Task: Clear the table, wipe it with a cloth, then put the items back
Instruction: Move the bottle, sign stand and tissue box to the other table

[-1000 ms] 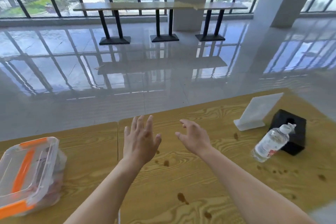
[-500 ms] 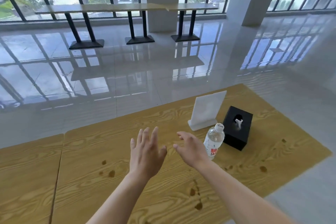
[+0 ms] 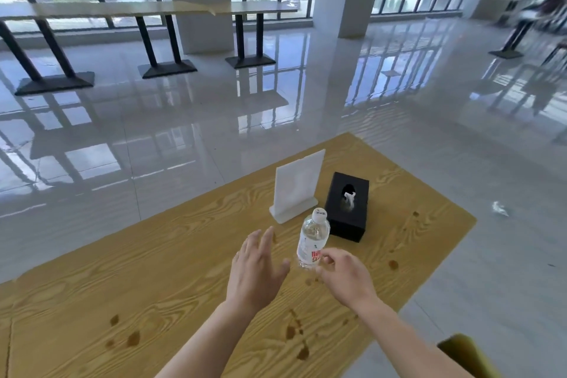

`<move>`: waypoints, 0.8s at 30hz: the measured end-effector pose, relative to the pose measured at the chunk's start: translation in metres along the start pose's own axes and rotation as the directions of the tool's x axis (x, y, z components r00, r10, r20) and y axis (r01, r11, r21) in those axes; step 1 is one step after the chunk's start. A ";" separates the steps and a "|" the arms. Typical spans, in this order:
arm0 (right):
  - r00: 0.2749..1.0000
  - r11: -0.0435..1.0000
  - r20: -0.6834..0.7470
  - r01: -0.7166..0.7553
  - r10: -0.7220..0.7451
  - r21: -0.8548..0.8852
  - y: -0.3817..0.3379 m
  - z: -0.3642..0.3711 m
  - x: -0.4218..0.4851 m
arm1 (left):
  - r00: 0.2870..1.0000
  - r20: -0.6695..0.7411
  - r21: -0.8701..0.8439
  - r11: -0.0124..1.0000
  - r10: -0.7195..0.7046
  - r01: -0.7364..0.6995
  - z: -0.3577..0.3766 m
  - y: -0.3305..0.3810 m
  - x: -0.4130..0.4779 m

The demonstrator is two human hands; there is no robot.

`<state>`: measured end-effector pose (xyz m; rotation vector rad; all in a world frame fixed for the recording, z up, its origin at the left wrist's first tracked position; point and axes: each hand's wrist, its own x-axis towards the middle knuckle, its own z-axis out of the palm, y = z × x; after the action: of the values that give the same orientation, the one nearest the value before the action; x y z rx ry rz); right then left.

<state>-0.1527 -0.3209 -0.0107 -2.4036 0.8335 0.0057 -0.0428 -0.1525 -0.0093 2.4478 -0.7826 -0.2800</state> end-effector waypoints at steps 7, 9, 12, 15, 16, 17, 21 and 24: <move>0.996 0.998 -0.066 -0.052 0.054 0.030 0.034 -0.031 0.042 | 0.998 0.066 -0.179 0.984 -0.011 0.023 0.021 0.038 0.026; 0.997 0.997 -0.066 -0.032 0.036 0.065 0.040 -0.037 0.060 | 0.995 0.076 -0.246 0.966 -0.063 0.080 0.030 0.050 0.038; 0.999 0.989 0.036 0.036 -0.041 0.143 0.049 -0.039 0.084 | 0.987 0.075 -0.351 0.923 -0.139 0.157 0.045 0.064 0.052; 0.976 0.976 0.181 0.083 -0.121 0.201 0.053 -0.036 0.100 | 0.986 0.022 -0.396 0.904 -0.167 0.162 0.057 0.069 0.060; 0.968 0.974 0.208 0.100 -0.143 0.205 0.054 -0.034 0.105 | 0.984 0.004 -0.403 0.900 -0.181 0.167 0.060 0.070 0.061; 0.962 0.973 0.222 0.118 -0.162 0.199 0.056 -0.032 0.108 | 0.981 -0.012 -0.408 0.896 -0.194 0.173 0.062 0.071 0.062; 0.962 0.969 0.203 0.144 -0.185 0.201 0.060 -0.032 0.128 | 0.967 -0.068 -0.414 0.889 -0.243 0.194 0.075 0.072 0.067; 0.976 0.954 0.114 0.154 -0.188 0.257 0.049 -0.046 0.154 | 0.960 -0.108 -0.420 0.887 -0.258 0.192 0.078 0.072 0.068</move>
<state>-0.0648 -0.4630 -0.0276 -2.2037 0.5268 -0.0003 -0.0492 -0.2760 -0.0353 2.1275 -0.3246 -0.2939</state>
